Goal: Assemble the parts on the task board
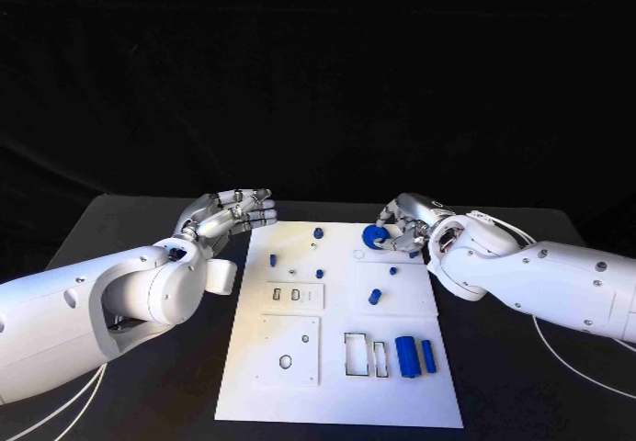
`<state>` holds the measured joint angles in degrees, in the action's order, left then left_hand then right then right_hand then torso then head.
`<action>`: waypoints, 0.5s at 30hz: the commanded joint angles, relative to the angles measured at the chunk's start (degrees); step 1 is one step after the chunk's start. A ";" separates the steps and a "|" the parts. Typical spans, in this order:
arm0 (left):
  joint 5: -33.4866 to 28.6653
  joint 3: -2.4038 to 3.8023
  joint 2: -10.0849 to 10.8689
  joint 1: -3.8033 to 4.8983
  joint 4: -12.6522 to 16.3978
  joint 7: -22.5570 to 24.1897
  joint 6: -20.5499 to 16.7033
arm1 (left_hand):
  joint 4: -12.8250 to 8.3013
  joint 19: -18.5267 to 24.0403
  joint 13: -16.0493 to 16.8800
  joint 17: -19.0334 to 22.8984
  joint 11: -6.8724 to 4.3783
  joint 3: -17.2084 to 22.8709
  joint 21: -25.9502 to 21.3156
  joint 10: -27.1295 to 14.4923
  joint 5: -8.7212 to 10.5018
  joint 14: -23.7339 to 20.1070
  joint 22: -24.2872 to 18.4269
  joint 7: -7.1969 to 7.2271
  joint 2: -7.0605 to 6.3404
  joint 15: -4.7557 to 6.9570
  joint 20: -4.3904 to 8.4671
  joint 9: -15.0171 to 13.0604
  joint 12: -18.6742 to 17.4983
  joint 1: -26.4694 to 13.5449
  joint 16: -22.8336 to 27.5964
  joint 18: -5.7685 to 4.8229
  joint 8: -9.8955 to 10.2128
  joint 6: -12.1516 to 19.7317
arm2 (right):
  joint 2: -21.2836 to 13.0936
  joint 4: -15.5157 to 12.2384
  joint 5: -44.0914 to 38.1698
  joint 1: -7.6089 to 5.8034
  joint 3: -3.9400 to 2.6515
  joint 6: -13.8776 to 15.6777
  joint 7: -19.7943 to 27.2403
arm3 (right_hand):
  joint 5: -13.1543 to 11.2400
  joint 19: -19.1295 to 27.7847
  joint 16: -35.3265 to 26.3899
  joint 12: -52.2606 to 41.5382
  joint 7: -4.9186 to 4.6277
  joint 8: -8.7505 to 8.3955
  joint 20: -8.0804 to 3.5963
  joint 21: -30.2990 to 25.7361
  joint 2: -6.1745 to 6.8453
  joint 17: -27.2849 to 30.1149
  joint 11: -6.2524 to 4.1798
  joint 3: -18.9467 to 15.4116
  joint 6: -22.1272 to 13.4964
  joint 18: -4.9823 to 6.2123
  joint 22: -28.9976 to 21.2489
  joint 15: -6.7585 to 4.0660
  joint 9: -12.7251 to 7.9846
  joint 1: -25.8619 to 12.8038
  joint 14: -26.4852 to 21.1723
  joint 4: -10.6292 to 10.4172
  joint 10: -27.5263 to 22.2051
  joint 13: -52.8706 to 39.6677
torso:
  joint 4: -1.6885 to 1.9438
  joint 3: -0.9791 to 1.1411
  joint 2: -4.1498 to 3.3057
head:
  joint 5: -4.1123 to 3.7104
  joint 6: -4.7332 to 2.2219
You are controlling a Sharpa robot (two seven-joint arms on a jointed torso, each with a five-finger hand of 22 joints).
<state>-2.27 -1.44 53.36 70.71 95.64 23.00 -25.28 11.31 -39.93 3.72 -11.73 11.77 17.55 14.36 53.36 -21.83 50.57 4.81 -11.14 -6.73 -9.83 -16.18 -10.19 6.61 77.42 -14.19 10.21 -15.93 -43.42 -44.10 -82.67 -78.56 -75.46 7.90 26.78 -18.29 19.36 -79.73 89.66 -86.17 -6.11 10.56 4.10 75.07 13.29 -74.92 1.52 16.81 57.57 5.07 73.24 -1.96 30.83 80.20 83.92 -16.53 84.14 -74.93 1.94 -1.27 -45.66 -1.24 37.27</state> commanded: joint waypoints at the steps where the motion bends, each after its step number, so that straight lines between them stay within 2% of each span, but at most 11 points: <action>1: -0.10 0.04 -0.05 0.05 0.05 0.22 1.17 | 0.00 0.30 0.06 -0.08 0.14 0.45 -0.37 -0.24 -0.38 -0.26 -0.11 -2.67 -0.04 -0.04 0.07 0.00 -0.32 -0.55 0.30 0.11 0.40 0.42 | -0.31 -1.84 -5.08 -0.02 -0.09 5.72 -0.57 | -0.12 -0.37 0.34 -0.23 0.55 0.34 -0.25 0.44 0.14 -15.08 -0.39 0.35 1.14 -0.61 0.16 -0.53 0.65 -0.61 6.08 0.05 3.07 -10.83 | 0.00 0.04 0.04 | 0.03 -0.02; 9: -0.10 0.04 -0.15 0.05 -0.04 0.22 1.16 | 0.00 0.30 0.06 -0.08 0.14 0.45 -0.37 -0.24 -0.38 -0.26 -0.11 -2.67 -0.04 -0.04 0.07 0.00 -0.32 -0.55 0.30 0.11 0.40 0.42 | 0.10 -5.96 -8.96 -0.37 -0.21 6.85 -0.78 | -0.09 -0.55 0.34 -0.31 0.64 0.30 -0.33 0.67 0.26 -15.08 -0.48 0.51 1.10 -0.68 0.46 -0.63 0.68 -0.51 6.08 0.23 3.14 -10.92 | 0.03 -0.10 0.09 | 0.07 -0.10; 15: -0.10 0.04 -0.23 0.05 -0.11 0.27 1.10 | 0.00 0.30 0.06 -0.08 0.14 0.45 -0.37 -0.24 -0.38 -0.26 -0.11 -2.67 -0.04 -0.04 0.07 0.00 -0.32 -0.55 0.30 0.11 0.40 0.42 | 2.88 -5.53 -10.97 -0.41 -0.19 6.27 -0.77 | -0.09 -0.58 0.34 -0.34 0.64 0.26 -0.35 0.70 0.28 -15.08 -0.49 0.57 1.05 -0.69 0.50 -0.64 0.68 -0.46 6.08 0.27 3.17 -10.96 | 0.06 -0.09 0.03 | 0.26 -0.05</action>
<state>-2.28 -1.44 53.26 70.71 95.47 22.94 -25.17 11.31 -39.93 3.72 -11.72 11.77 17.56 14.36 53.36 -21.83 50.57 4.75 -11.14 -6.73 -9.83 -16.18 -10.19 6.61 77.42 -14.19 10.21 -15.93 -43.42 -41.44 -88.41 -85.93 -75.87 7.70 32.37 -18.70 19.15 -79.93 89.66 -86.17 -6.06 10.51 3.89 75.55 13.51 -74.92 1.33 17.13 57.61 5.08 73.70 -2.17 30.84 79.83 84.14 -16.21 83.94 -74.92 1.99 -1.35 -45.59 -1.09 37.18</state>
